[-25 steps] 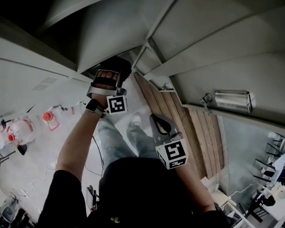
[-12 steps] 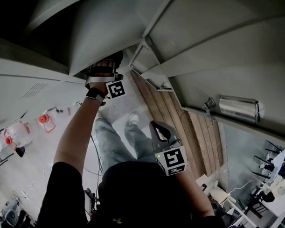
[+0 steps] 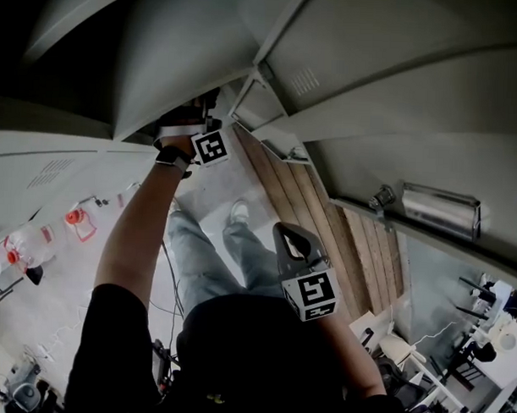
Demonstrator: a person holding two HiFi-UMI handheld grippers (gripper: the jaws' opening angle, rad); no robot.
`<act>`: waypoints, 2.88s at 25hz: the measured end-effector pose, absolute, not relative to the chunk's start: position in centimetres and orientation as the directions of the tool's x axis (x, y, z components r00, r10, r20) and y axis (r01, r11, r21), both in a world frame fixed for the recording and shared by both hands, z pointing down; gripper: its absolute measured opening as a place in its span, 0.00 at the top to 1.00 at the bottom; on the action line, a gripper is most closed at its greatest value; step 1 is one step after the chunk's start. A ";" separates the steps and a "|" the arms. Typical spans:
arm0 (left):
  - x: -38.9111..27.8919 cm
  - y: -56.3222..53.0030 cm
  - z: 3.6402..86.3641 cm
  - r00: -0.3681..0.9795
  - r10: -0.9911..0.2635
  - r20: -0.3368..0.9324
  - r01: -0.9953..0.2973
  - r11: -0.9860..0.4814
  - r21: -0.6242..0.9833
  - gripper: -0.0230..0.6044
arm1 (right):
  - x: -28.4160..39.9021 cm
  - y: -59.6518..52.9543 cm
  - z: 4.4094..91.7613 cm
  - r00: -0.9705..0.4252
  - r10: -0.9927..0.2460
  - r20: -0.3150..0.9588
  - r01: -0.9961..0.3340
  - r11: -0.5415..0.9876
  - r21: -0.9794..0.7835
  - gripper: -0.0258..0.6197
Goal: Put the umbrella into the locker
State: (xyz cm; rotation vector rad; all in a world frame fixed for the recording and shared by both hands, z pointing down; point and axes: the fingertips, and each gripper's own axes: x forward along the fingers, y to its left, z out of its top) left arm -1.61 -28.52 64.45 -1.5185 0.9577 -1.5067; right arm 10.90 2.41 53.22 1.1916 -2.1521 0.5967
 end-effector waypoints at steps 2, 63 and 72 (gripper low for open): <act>-1.6 -28.2 64.6 0.022 -0.909 0.416 -0.005 -0.416 -0.909 0.53 | 10.7 2.3 53.2 -0.425 -0.594 0.683 -0.859 0.501 -0.099 0.96; -4.3 -27.0 63.7 -0.053 -0.906 0.421 -0.125 -0.412 -0.902 0.78 | 8.1 3.0 53.1 -0.449 -0.559 0.697 -0.836 0.539 -0.106 0.96; -4.5 -30.4 62.0 -0.086 -0.915 0.394 -0.126 -0.382 -0.915 0.79 | 8.6 3.0 53.0 -0.424 -0.574 0.701 -0.855 0.508 -0.103 0.96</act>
